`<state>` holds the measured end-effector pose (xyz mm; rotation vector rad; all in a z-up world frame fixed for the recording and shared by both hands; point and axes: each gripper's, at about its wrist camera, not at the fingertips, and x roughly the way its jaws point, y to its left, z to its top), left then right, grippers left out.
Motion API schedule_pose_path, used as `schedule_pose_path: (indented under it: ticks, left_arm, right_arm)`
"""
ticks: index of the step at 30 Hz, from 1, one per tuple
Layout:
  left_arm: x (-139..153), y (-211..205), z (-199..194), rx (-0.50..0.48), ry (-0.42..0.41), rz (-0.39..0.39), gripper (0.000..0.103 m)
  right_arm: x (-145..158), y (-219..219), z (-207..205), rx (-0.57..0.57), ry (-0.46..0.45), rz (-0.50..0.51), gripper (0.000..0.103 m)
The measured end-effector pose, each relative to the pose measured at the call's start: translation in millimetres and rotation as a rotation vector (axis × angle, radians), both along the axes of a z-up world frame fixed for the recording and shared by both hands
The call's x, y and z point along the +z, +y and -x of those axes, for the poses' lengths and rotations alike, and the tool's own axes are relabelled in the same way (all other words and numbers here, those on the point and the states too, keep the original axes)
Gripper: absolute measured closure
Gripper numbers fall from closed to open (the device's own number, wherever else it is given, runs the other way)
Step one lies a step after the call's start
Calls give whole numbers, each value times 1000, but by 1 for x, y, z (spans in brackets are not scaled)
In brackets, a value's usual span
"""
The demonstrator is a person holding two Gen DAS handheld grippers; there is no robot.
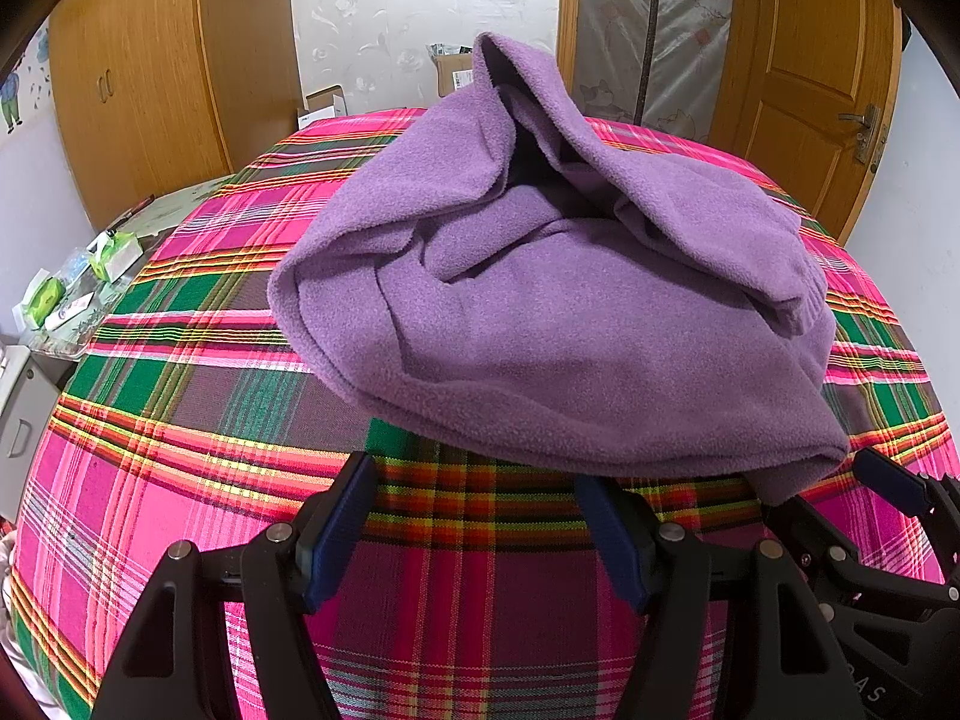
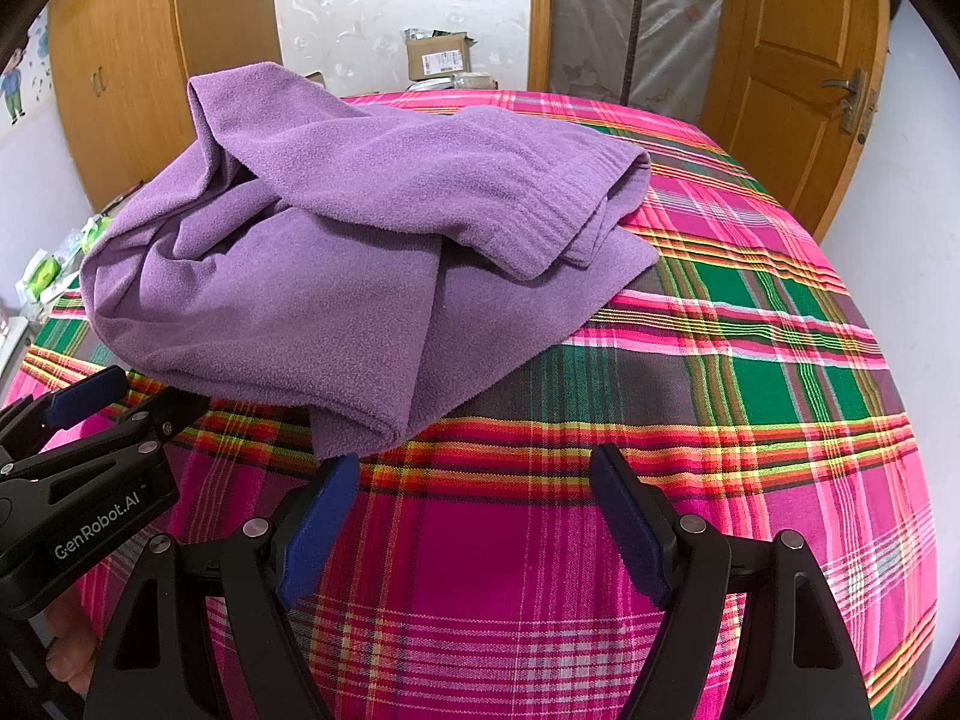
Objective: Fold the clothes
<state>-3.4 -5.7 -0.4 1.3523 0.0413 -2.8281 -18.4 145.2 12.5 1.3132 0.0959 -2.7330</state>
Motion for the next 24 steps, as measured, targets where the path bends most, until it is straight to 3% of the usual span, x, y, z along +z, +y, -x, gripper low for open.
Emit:
schedule_pose_path:
  ticks: [24]
  left_arm:
    - [-2, 3, 0, 5, 0, 6, 34]
  right_arm:
    - [0, 1, -3, 1, -1, 3, 23]
